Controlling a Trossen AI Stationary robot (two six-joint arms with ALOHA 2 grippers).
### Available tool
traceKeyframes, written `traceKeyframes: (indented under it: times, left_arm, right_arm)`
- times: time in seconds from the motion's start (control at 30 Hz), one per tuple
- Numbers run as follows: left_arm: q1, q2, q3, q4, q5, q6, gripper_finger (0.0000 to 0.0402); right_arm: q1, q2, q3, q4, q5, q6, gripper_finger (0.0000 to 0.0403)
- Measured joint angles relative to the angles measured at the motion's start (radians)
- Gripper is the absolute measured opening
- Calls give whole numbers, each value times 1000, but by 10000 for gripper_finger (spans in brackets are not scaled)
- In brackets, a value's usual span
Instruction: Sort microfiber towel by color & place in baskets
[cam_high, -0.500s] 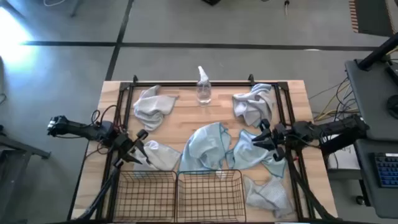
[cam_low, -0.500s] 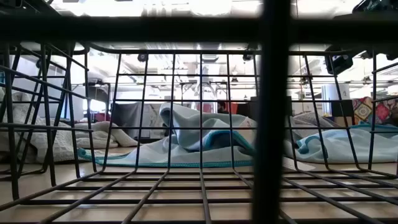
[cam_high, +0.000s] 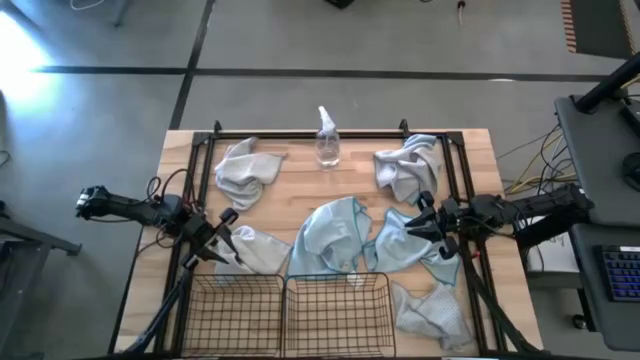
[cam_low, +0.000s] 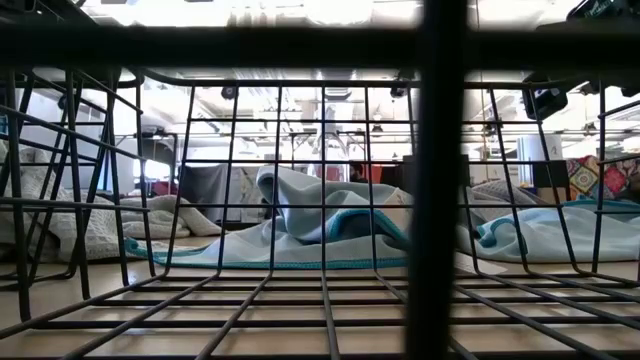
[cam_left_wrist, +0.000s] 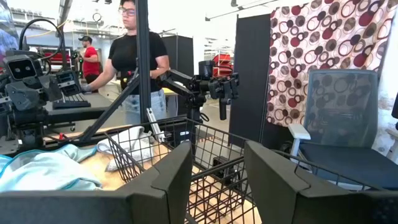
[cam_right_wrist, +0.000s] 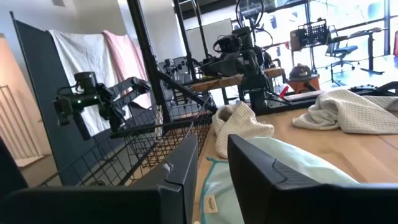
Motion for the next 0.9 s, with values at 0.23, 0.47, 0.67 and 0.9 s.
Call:
traceKeyframes:
  times: [0.23,0.47,0.67,0.9]
  left_arm:
    - [0,0,0,0,0,0,133]
    - [0,0,0,0,0,0,133]
    - [0,0,0,0,0,0,133]
    - [0,0,0,0,0,0,133]
  right_arm:
    - [0,0,0,0,0,0,73]
    - [0,0,0,0,0,0,82]
    - [0,0,0,0,0,0,86]
    - [0,0,0,0,0,0,75]
